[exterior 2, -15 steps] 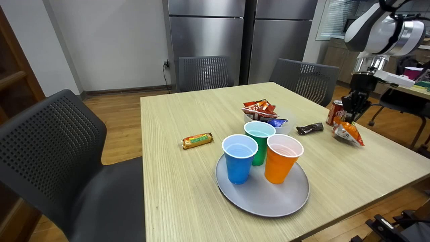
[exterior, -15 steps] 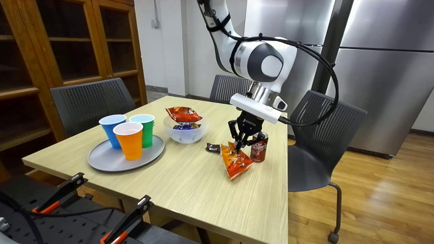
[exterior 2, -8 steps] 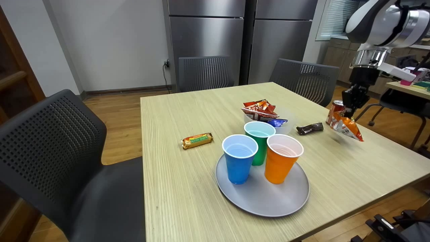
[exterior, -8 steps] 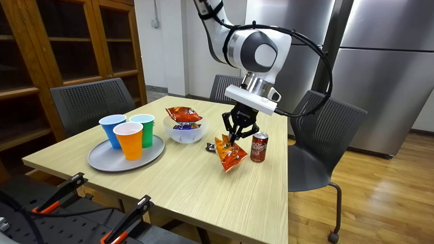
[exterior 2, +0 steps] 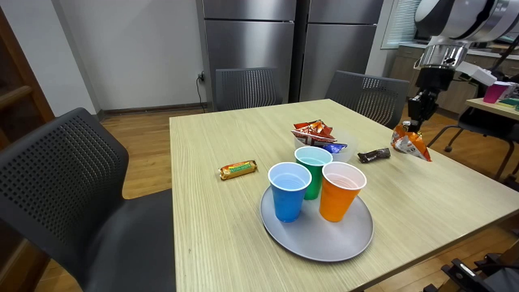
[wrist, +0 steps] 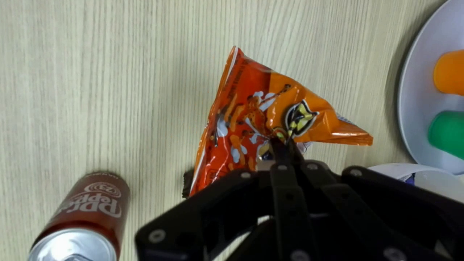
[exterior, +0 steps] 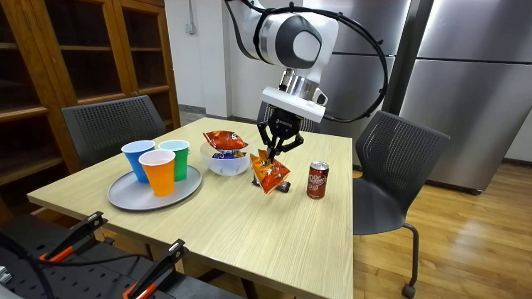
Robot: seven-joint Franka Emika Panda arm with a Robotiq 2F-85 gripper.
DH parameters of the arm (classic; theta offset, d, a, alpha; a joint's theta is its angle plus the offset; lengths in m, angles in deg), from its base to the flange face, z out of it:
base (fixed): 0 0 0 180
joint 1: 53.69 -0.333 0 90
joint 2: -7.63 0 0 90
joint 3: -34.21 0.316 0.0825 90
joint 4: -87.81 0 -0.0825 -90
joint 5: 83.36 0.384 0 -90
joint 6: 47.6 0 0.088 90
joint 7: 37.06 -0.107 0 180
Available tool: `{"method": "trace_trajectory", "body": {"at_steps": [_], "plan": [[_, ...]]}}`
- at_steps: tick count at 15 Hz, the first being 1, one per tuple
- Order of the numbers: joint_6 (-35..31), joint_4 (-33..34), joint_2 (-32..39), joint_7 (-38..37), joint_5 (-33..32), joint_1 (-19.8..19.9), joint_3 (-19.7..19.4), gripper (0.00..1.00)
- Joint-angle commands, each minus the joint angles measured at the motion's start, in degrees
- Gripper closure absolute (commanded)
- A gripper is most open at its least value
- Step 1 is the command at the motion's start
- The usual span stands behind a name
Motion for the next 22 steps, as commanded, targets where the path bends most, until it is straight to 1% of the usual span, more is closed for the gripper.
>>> {"method": "trace_trajectory", "body": {"at_steps": [1,6,10,19,22], "plan": [[-2.2,-4.9,-5.7,2.5,0.5,-1.9,0.7,1.00],[-3.8,-7.2,-9.2,3.4,0.3,-5.4,1.5,1.00],[-4.6,-7.3,-9.9,3.0,0.1,-8.3,2.2,1.00],[-4.7,-2.9,-7.0,1.1,-1.3,-14.2,4.5,1.00],[-5.7,-0.6,-5.4,0.3,-0.8,-15.4,5.2,1.00]]}}
